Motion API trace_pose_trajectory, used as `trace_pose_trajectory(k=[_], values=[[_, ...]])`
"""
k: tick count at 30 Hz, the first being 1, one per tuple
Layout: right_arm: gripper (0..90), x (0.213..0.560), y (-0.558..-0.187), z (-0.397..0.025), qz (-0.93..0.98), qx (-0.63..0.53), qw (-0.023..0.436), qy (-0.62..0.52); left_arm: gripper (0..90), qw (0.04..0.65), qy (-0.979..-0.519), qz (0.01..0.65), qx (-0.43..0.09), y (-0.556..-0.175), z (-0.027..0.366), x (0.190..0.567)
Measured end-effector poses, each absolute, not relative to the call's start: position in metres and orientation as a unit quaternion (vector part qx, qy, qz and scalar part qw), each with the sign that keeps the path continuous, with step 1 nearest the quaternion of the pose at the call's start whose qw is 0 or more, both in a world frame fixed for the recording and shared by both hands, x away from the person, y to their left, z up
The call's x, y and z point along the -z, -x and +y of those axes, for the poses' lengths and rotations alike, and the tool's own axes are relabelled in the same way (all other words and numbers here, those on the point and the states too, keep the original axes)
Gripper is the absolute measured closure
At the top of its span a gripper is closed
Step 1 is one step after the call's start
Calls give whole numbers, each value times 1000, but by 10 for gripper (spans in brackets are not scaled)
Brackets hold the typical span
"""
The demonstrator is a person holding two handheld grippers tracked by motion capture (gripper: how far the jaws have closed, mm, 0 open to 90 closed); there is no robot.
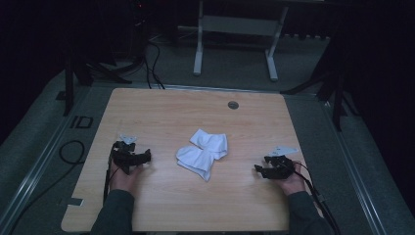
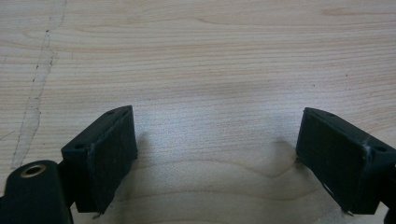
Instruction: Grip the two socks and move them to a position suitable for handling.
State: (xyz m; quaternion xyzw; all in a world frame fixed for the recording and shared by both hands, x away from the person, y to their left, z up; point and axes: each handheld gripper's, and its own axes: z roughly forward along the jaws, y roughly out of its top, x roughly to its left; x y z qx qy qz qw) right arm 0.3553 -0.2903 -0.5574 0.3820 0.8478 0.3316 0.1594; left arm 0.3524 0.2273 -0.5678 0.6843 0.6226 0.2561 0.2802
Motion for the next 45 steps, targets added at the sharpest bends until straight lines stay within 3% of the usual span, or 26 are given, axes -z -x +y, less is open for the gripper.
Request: trace_pose_trajectory(k=[7, 14, 21, 45], values=[[416, 548, -349, -288, 863, -311, 166, -361, 124, 281, -684, 623, -256, -352, 227, 568], [432, 516, -329, -270, 887, -291, 183, -307, 124, 280, -684, 622, -256, -352, 227, 568], [433, 497, -318, -252, 902, -291, 166, -271, 124, 280, -684, 623, -256, -352, 227, 568], [467, 479, -321, -173, 925, -297, 149, -183, 124, 280, -685, 622, -256, -352, 227, 568]])
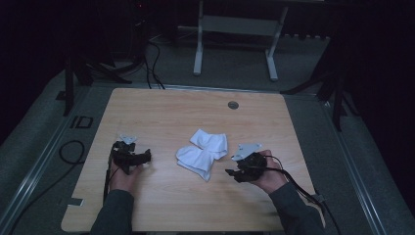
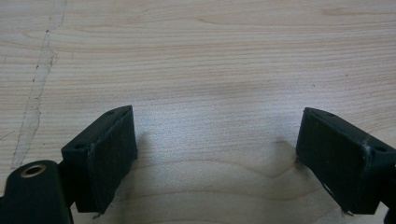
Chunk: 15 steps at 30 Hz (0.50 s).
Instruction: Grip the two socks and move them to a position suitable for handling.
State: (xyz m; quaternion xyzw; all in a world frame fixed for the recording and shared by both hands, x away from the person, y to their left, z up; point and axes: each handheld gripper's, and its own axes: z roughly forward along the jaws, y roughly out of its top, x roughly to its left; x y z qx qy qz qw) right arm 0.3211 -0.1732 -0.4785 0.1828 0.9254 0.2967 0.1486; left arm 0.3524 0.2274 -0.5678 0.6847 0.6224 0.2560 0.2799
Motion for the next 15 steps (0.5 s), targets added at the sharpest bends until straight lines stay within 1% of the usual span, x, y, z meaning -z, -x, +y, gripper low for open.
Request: trace_pose_trajectory(k=[15], values=[[500, 500, -330, -114, 929, -309, 126, -159, 127, 281, -685, 622, -257, -352, 227, 568]])
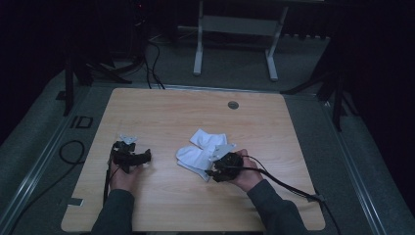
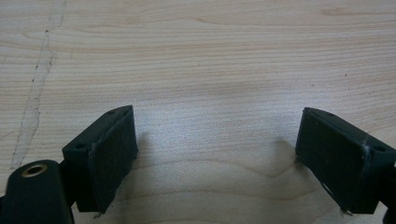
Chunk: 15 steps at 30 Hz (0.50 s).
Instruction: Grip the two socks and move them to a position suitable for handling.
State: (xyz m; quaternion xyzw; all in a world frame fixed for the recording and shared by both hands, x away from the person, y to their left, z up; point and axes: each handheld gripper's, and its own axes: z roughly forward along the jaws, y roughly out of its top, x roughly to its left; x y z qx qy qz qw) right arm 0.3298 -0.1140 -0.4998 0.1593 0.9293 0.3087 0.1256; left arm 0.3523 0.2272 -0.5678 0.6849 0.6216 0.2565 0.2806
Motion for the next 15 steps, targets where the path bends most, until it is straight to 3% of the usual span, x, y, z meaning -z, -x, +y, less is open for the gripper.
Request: trace_pose_trajectory(k=[10, 12, 15], values=[[495, 518, -342, -89, 932, -299, 117, -166, 142, 282, -686, 619, -257, -352, 227, 568], [554, 522, -343, -88, 936, -284, 124, -167, 143, 282, -686, 619, -258, -352, 227, 568], [735, 524, -343, -95, 938, -278, 122, -169, 143, 282, -686, 620, -257, -352, 227, 568]])
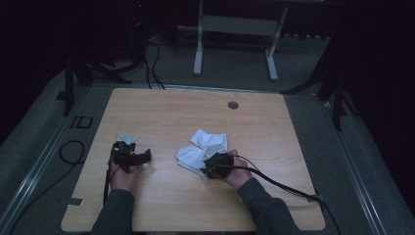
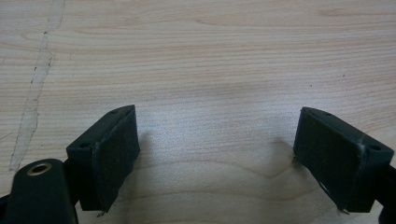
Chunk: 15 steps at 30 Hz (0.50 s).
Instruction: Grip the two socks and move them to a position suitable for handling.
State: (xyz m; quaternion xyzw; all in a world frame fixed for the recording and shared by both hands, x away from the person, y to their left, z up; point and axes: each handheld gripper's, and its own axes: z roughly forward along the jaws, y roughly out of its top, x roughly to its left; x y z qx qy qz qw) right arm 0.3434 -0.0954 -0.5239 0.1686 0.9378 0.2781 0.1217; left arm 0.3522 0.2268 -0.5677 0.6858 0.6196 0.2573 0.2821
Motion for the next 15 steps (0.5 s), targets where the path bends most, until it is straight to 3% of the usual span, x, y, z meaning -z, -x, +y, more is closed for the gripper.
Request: trace_pose_trajectory(k=[3, 10, 13, 15], values=[[829, 522, -342, -108, 940, -275, 116, -166, 143, 282, -686, 620, -257, -352, 227, 568], [834, 517, -335, -141, 945, -257, 118, -168, 143, 282, -686, 619, -257, -352, 227, 568], [799, 517, -336, -150, 945, -252, 112, -175, 143, 282, -686, 619, -257, -352, 227, 568], [683, 515, -334, -157, 942, -256, 112, -185, 143, 282, -686, 619, -257, -352, 227, 568]])
